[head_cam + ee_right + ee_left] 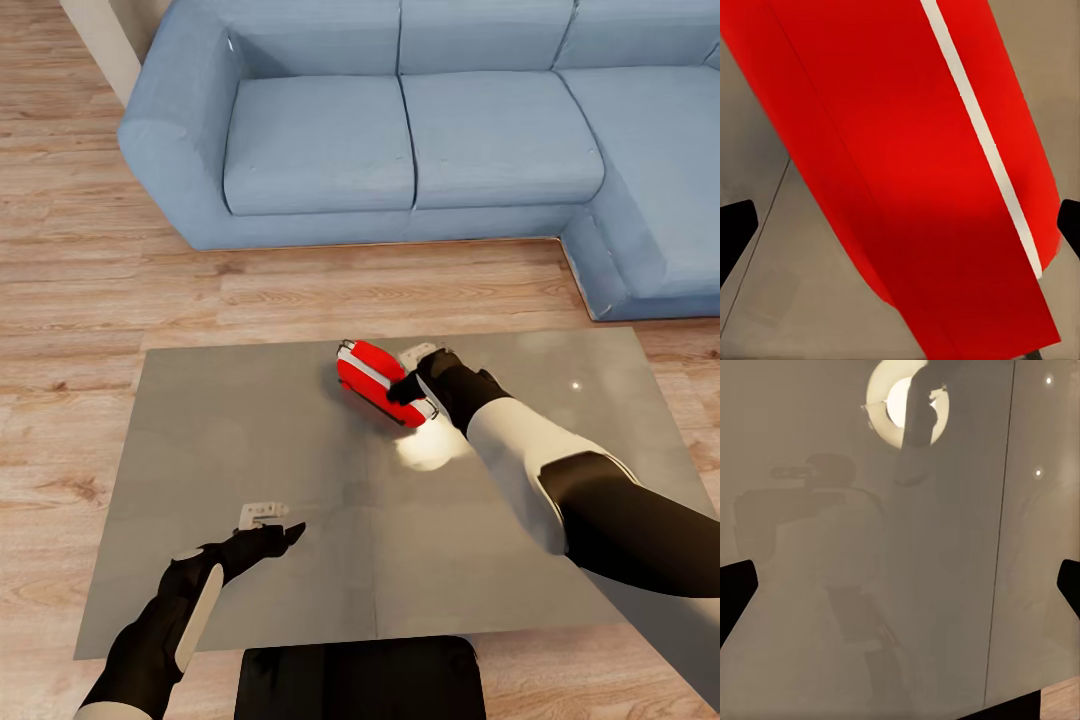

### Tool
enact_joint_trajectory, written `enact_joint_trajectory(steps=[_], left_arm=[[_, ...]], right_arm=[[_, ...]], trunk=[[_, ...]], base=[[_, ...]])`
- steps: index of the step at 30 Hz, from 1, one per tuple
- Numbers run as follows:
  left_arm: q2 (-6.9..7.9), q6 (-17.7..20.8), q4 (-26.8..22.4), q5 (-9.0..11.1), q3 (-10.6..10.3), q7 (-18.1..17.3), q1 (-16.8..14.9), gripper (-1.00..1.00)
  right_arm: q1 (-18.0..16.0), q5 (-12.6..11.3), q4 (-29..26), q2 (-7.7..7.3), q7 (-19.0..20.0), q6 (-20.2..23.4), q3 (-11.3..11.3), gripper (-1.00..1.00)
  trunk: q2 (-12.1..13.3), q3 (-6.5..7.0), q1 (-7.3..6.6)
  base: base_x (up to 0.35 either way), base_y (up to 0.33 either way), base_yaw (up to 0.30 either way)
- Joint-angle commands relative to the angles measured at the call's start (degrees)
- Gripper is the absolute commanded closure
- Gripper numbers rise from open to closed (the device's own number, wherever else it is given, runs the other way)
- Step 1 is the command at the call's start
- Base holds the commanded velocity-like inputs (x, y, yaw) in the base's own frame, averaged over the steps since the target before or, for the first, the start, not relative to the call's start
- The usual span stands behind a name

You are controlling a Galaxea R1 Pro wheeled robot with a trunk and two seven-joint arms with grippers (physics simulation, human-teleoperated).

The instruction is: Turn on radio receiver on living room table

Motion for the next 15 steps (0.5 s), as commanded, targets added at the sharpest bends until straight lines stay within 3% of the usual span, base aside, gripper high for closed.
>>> enact_joint_trajectory(steps=[1, 15], left_arm=[[-0.01, 0.0, 0.0, 0.0, 0.0, 0.0, 0.0, -1.00], [0.02, 0.0, 0.0, 0.0, 0.0, 0.0, 0.0, -1.00]], right_arm=[[0.0, 0.0, 0.3, 0.00, 0.0, -0.4, 0.0, -1.00], [0.0, 0.1, 1.1, 0.00, 0.0, -1.1, 0.1, -1.00]], trunk=[[0.0, 0.00, 0.00], [0.0, 0.00, 0.00]], base=[[0.000, 0.000, 0.000], [0.000, 0.000, 0.000]])
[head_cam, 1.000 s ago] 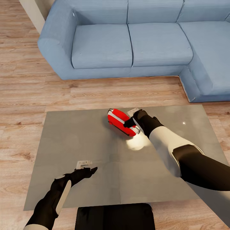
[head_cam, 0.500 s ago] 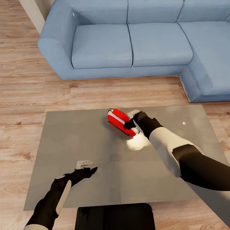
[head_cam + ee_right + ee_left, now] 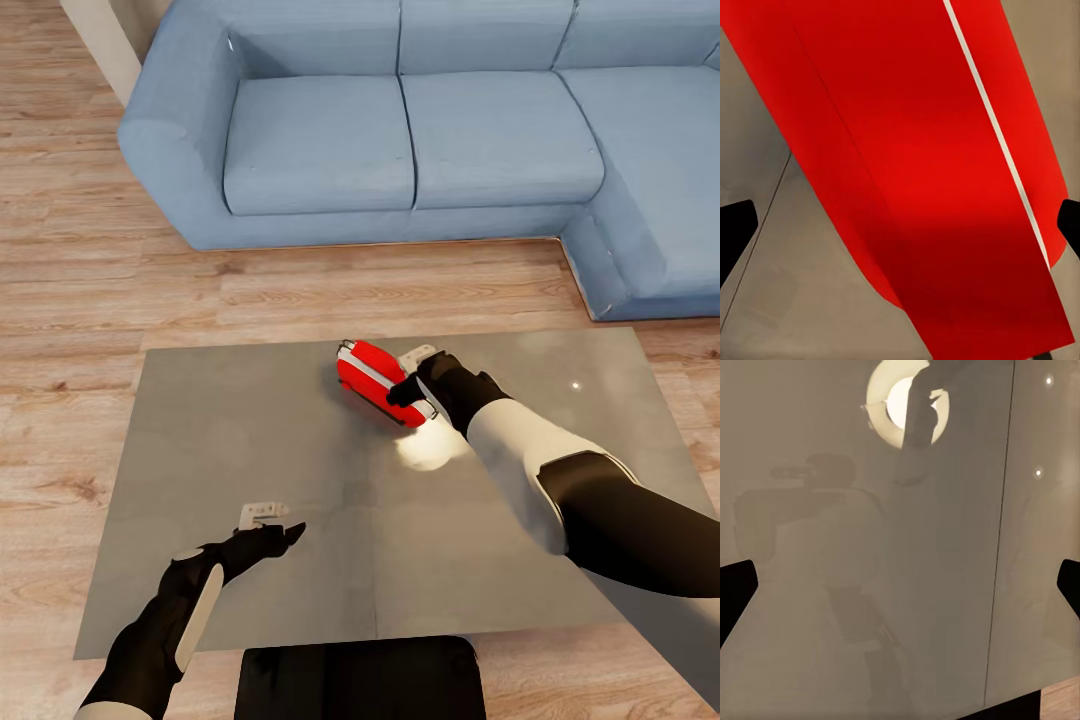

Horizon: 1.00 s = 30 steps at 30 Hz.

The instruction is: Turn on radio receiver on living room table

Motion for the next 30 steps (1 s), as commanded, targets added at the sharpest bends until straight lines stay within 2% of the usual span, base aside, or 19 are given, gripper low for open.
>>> enact_joint_trajectory(steps=[1, 4, 5, 25, 30], left_arm=[[0.00, 0.0, 0.0, 0.0, 0.0, 0.0, 0.0, -1.00], [0.00, 0.0, 0.0, 0.0, 0.0, 0.0, 0.0, -1.00], [-0.02, 0.0, 0.0, 0.0, 0.0, 0.0, 0.0, -1.00], [0.04, 0.0, 0.0, 0.0, 0.0, 0.0, 0.0, -1.00], [0.05, 0.0, 0.0, 0.0, 0.0, 0.0, 0.0, -1.00]], right_arm=[[0.0, 0.0, 0.0, 0.00, 0.0, 0.0, 0.0, -1.00], [0.0, 0.0, 0.0, 0.00, 0.0, 0.0, 0.0, -1.00], [0.0, 0.0, 0.0, 0.00, 0.0, 0.0, 0.0, 1.00], [0.0, 0.3, -1.4, 0.00, 0.2, -1.4, -0.1, 1.00], [0.0, 0.3, -8.5, 0.00, 0.3, -0.5, 0.0, 1.00]], trunk=[[0.0, 0.00, 0.00], [0.0, 0.00, 0.00], [0.0, 0.00, 0.00], [0.0, 0.00, 0.00], [0.0, 0.00, 0.00]], base=[[0.000, 0.000, 0.000], [0.000, 0.000, 0.000], [0.000, 0.000, 0.000], [0.000, 0.000, 0.000], [0.000, 0.000, 0.000]])
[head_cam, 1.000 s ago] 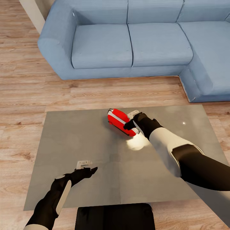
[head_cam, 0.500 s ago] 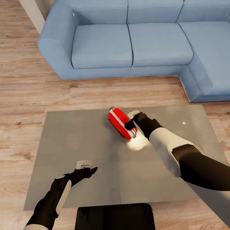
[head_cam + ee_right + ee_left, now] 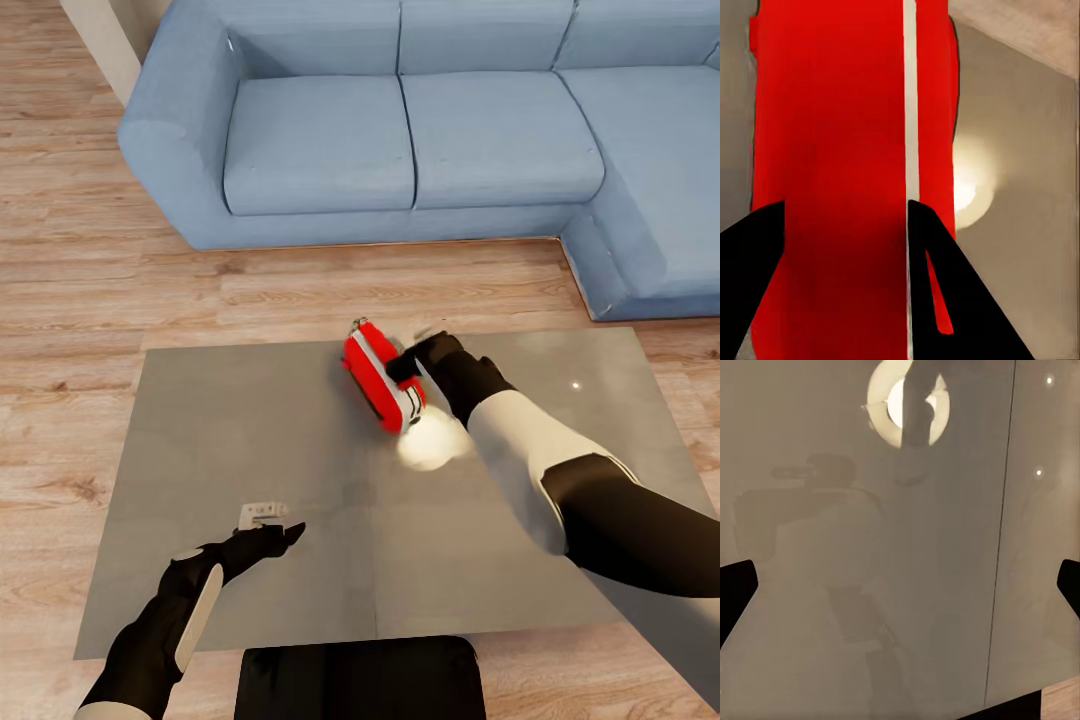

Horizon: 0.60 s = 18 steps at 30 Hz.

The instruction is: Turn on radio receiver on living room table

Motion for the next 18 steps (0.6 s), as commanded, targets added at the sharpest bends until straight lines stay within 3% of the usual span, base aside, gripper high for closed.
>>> enact_joint_trajectory(steps=[1, 9, 18], left_arm=[[0.06, 0.0, 0.0, 0.0, 0.0, 0.0, 0.0, -1.00], [0.09, 0.0, 0.0, 0.0, 0.0, 0.0, 0.0, -1.00], [0.09, 0.0, 0.0, 0.0, 0.0, 0.0, 0.0, -1.00]], right_arm=[[0.3, -0.4, -11.4, 0.01, 1.0, 7.9, 0.0, 1.00], [0.5, -0.6, -21.9, -0.22, 1.9, 14.0, 0.0, 1.00], [0.5, -0.5, -27.2, -0.71, 4.5, 17.3, 0.0, 1.00]], trunk=[[0.0, 0.00, 0.00], [0.0, 0.00, 0.00], [0.0, 0.00, 0.00]], base=[[0.000, 0.000, 0.000], [0.000, 0.000, 0.000], [0.000, 0.000, 0.000]])
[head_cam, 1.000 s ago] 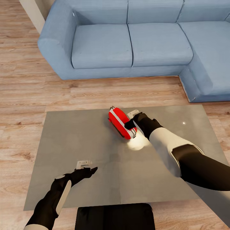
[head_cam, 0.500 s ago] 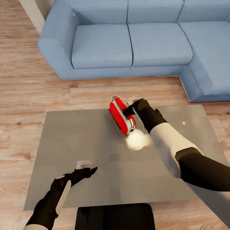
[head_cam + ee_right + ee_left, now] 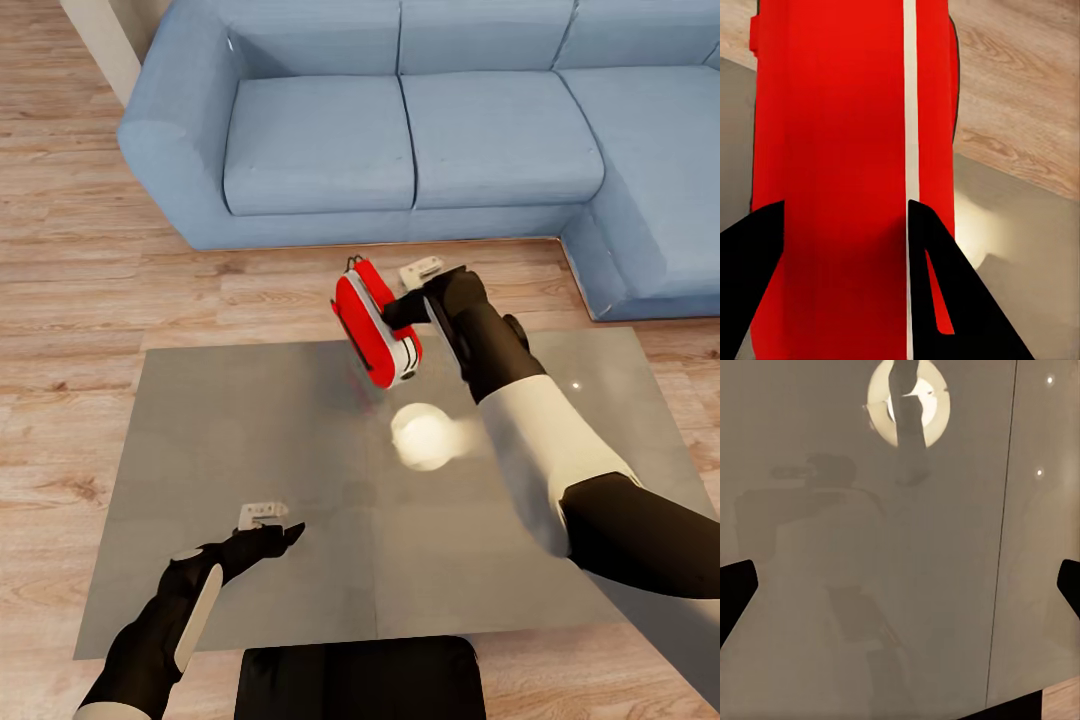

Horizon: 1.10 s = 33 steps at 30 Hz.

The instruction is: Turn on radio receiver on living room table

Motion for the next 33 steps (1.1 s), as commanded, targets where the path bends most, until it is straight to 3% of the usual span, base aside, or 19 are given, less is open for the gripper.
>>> enact_joint_trajectory(steps=[1, 6, 8, 11, 14, 17, 20, 24, 29, 33], left_arm=[[0.00, 0.0, 0.0, 0.0, 0.0, 0.0, 0.0, -1.00], [0.00, 0.0, 0.0, 0.0, 0.0, 0.0, 0.0, -1.00], [0.00, 0.1, 0.0, 0.0, 0.0, 0.0, 0.0, -1.00], [0.07, 0.2, -0.2, 0.0, 0.0, -0.1, 0.0, -1.00], [0.16, 0.4, -0.3, 0.0, 0.0, -0.7, 0.0, -1.00], [0.24, 0.7, -0.3, 0.0, 0.0, -2.4, 0.0, -1.00], [0.36, 0.9, 0.0, 0.1, 0.0, -3.5, 0.0, -1.00], [0.59, 1.8, -0.8, 0.0, 0.0, -4.0, 0.0, -1.00], [0.68, 6.9, -5.4, -0.1, 0.0, -5.1, -0.6, -1.00], [0.79, 12.4, -7.5, -0.1, 0.0, -8.5, -3.7, -1.00]], right_arm=[[0.0, -0.1, -0.1, -0.01, 0.0, 0.0, 0.0, 1.00], [3.3, 2.2, -5.5, -2.26, 0.0, 0.1, 0.1, 1.00], [7.7, 7.0, -12.5, -2.99, 0.0, 0.1, 0.1, 1.00], [15.0, 16.8, -21.2, -3.24, -0.3, -0.4, 0.0, 1.00], [17.2, 19.2, -22.9, -3.83, -0.7, -0.9, 0.0, 1.00], [19.5, 20.1, -24.8, -5.87, -1.9, -2.1, 0.0, 1.00], [23.2, 20.7, -25.5, -7.56, -4.2, -7.1, 0.0, 1.00], [27.5, 24.1, -25.7, -8.01, -8.9, -13.6, 0.0, 1.00], [30.5, 28.3, -25.8, -7.97, -12.5, -17.8, 0.3, 1.00], [34.0, 33.1, -26.5, -8.07, -18.9, -19.1, 5.2, 1.00]], trunk=[[0.0, 0.00, 0.00], [0.0, 0.00, 0.00], [0.0, 0.00, 0.00], [0.0, 0.00, 0.00], [0.0, 0.00, 0.00], [0.0, 0.00, 0.00], [0.0, 0.00, 0.00], [0.0, 0.00, 0.00], [0.0, 0.00, 0.00], [0.0, 0.00, 0.00]], base=[[0.000, 0.000, 0.000], [0.000, 0.000, 0.000], [0.000, 0.000, 0.000], [0.000, 0.000, 0.000], [0.000, 0.000, 0.000], [0.000, 0.000, 0.000], [0.000, 0.000, 0.000], [0.000, 0.000, 0.000], [0.000, 0.000, 0.000], [0.000, 0.000, 0.000]])
